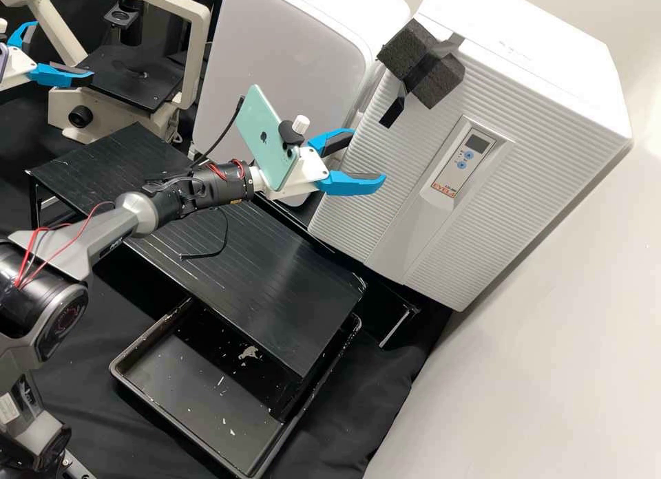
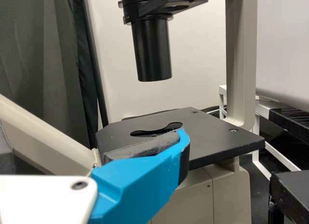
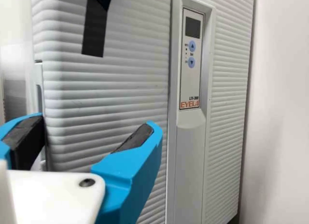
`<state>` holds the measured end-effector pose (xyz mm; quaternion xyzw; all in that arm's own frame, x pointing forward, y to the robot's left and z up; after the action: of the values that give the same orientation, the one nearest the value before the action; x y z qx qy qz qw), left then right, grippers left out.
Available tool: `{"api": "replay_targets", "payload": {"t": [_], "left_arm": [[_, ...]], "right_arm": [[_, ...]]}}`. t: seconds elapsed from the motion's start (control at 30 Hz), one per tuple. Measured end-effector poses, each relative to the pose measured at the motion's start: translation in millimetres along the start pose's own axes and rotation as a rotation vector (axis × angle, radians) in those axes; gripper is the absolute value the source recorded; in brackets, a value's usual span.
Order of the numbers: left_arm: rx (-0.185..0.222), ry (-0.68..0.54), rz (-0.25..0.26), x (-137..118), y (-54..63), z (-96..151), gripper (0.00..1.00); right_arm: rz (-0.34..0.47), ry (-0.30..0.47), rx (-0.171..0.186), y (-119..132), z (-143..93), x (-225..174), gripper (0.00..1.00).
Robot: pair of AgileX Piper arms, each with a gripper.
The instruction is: Open the incubator door
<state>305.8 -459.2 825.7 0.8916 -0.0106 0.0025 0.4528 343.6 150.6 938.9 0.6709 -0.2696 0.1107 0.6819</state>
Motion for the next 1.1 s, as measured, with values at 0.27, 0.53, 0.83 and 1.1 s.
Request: {"api": "replay_targets", "payload": {"t": [0.27,0.53,0.83,1.1], "left_arm": [[0.0,0.0,0.0,0.0,0.0,0.0,1.0],[0.0,0.0,0.0,0.0,0.0,0.0,1.0],[0.0,0.0,0.0,0.0,0.0,0.0,1.0],[0.0,0.0,0.0,0.0,0.0,0.0,1.0]], "right_arm": [[-0.012,0.013,-0.01,-1.2,-1.2,0.0,0.0],[-0.024,0.02,-0.014,-2.3,-1.8,0.0,0.0],[-0.032,0.023,-0.018,-3.3,-1.6,-0.2,0.0],[-0.031,0.021,-0.02,-2.9,-0.6,-0.5,0.0]]}}
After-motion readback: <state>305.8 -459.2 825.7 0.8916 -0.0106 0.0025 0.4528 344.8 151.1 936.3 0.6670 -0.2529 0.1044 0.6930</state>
